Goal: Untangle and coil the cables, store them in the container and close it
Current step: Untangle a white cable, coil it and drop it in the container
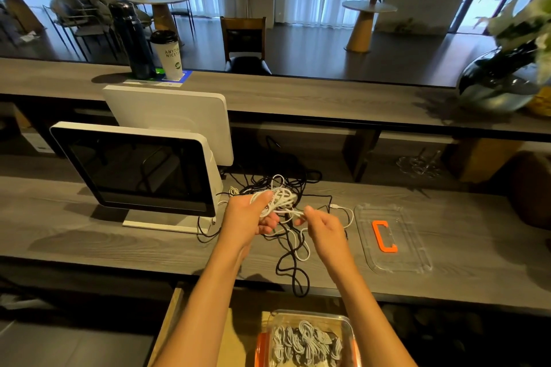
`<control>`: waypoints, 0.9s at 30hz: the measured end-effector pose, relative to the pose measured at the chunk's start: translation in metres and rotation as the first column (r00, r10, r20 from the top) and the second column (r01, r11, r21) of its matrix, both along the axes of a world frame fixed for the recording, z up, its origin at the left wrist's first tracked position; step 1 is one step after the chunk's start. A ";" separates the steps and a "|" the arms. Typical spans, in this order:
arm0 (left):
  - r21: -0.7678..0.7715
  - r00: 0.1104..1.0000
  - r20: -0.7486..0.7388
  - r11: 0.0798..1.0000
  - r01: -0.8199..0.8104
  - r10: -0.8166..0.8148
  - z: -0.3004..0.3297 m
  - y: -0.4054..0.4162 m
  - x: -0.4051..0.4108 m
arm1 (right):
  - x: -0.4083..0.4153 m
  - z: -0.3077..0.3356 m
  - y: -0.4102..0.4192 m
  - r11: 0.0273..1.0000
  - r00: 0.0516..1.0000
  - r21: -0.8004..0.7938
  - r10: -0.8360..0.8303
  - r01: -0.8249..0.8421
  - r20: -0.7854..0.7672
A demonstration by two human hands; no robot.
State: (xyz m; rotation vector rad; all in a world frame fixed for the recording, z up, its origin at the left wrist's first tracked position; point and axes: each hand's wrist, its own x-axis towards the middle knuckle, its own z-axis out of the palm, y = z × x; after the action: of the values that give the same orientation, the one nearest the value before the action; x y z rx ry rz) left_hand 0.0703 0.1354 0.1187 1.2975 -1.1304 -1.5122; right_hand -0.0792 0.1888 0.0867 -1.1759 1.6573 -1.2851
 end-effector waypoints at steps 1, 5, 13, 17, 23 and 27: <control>0.011 0.998 -0.018 0.998 -0.054 0.054 0.000 0.000 -0.002 | 0.001 -0.001 0.000 0.999 0.999 0.028 0.031 -0.032 0.039; 0.025 0.978 -0.070 0.981 -0.194 0.195 -0.005 -0.001 -0.006 | 0.007 -0.003 0.001 0.974 0.973 0.098 0.214 -0.206 -0.088; -0.130 0.926 0.375 0.991 0.018 0.032 -0.013 -0.007 0.001 | -0.003 0.007 0.006 0.943 0.523 -0.035 0.152 -0.331 -0.839; -0.066 0.838 0.514 0.965 0.252 -0.184 -0.005 -0.009 0.003 | -0.014 0.007 0.006 0.860 0.529 -0.360 -0.128 -0.361 -0.839; -0.030 0.724 0.608 0.903 0.430 -0.324 0.004 -0.003 0.002 | -0.014 0.007 0.009 0.864 0.769 -0.391 -0.007 -0.317 -0.640; -0.063 0.958 0.283 0.995 0.074 -0.053 -0.002 -0.003 -0.002 | -0.017 0.004 0.008 0.864 0.779 -0.433 -0.081 -0.256 -0.622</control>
State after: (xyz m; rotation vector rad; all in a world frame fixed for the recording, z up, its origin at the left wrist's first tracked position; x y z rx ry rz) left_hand 0.0683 0.1323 0.1166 1.4702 -1.4075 -1.3457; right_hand -0.0960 0.1971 0.0904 -2.1718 1.7106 -1.3933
